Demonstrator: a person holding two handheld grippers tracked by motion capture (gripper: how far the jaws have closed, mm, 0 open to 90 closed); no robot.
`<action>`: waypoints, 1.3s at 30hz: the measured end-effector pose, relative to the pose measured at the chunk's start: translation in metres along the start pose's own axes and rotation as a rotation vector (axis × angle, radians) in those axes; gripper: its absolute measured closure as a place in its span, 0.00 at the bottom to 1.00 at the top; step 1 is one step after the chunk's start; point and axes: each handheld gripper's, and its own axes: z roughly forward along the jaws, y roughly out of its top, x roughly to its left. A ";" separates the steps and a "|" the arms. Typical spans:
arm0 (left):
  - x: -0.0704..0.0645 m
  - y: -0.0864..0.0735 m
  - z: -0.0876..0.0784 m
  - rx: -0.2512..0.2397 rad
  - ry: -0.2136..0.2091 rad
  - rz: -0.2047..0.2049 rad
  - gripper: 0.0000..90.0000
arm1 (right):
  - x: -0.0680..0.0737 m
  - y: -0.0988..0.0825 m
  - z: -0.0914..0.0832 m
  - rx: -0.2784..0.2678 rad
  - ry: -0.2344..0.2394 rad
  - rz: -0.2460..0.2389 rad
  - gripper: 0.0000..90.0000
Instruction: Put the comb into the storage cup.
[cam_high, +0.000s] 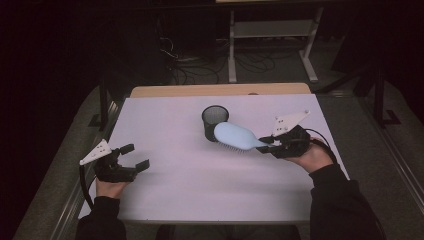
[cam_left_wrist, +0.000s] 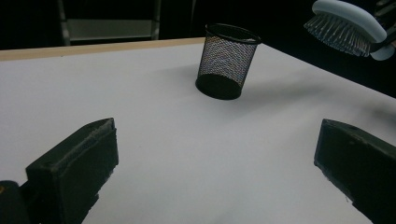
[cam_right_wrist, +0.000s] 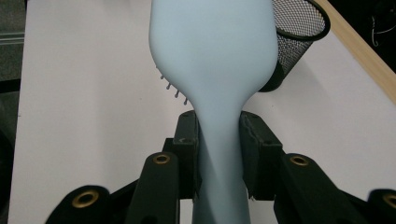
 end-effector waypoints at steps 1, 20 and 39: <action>0.000 0.000 0.000 0.002 -0.001 0.000 0.00 | 0.000 0.001 0.000 -0.002 0.000 -0.001 0.76; -0.011 0.019 0.015 0.033 -0.045 0.010 0.00 | -0.003 0.029 0.006 -0.042 -0.001 -0.031 0.76; -0.026 0.042 0.039 0.049 -0.098 0.023 0.00 | -0.003 0.045 0.011 -0.056 0.005 -0.048 0.76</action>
